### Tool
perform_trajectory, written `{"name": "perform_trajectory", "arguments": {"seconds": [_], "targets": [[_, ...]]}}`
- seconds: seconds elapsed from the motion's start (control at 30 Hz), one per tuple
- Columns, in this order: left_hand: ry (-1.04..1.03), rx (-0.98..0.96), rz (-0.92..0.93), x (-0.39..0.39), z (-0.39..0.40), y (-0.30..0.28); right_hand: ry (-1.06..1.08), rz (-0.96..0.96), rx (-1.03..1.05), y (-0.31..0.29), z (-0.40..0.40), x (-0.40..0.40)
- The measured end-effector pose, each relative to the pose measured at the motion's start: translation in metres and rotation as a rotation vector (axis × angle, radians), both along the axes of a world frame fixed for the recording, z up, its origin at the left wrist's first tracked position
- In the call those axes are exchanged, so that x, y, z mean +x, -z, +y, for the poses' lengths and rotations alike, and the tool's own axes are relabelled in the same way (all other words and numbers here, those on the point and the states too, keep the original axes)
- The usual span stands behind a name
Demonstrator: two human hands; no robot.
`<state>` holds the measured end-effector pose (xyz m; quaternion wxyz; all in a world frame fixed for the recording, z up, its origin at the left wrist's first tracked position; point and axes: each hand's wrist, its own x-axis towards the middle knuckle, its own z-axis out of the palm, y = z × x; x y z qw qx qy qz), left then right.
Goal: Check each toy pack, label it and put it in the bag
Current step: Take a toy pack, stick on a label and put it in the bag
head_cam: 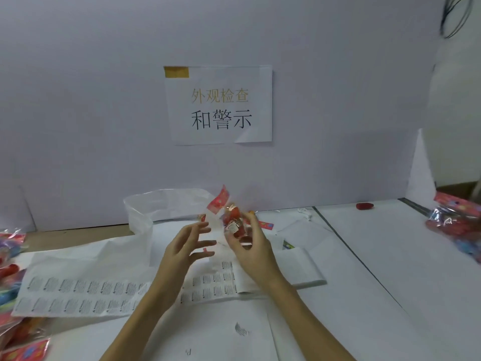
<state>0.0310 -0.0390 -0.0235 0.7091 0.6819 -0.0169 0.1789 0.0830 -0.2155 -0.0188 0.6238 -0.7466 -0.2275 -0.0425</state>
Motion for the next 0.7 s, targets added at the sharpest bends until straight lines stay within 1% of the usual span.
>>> {"name": "perform_trajectory", "arguments": {"seconds": [0.07,0.1,0.13,0.17,0.23,0.33,0.4,0.47,0.5,0.57,0.6,0.63,0.7], "targets": [[0.111,-0.067,0.050,-0.001,-0.002,0.002,-0.030,-0.168,-0.214,0.005,-0.001,-0.004],[0.135,-0.107,0.064,-0.001,-0.005,0.003,-0.071,-0.212,-0.288,0.009,0.000,-0.004],[0.133,-0.129,0.070,-0.001,-0.006,0.004,-0.121,-0.224,-0.328,0.011,0.001,-0.005],[0.111,-0.138,0.073,0.000,-0.006,0.005,-0.172,-0.196,-0.332,0.011,0.003,-0.006],[0.051,-0.166,0.090,0.002,-0.001,0.006,-0.247,-0.094,-0.234,0.008,0.007,-0.007],[0.025,-0.207,0.108,0.000,0.005,0.006,-0.195,-0.005,-0.053,0.002,0.009,-0.010],[0.080,-0.143,0.090,-0.001,0.003,0.005,-0.126,0.109,0.011,-0.001,0.005,-0.008],[0.089,-0.053,0.073,0.000,0.000,0.005,-0.104,0.206,0.039,-0.004,0.000,-0.005],[0.073,-0.039,0.071,0.001,0.000,0.005,-0.102,0.254,0.080,-0.007,-0.004,-0.004],[0.012,-0.081,0.054,0.005,0.006,0.007,-0.094,0.381,0.246,-0.016,-0.020,0.003],[-0.016,-0.110,0.050,0.007,0.008,0.007,-0.106,0.449,0.374,-0.023,-0.034,0.007],[-0.018,-0.129,0.063,0.008,0.017,0.008,-0.111,0.510,0.545,-0.029,-0.053,0.012],[-0.042,-0.147,0.110,0.014,0.035,0.011,-0.146,0.563,1.029,-0.041,-0.102,0.021]]}}
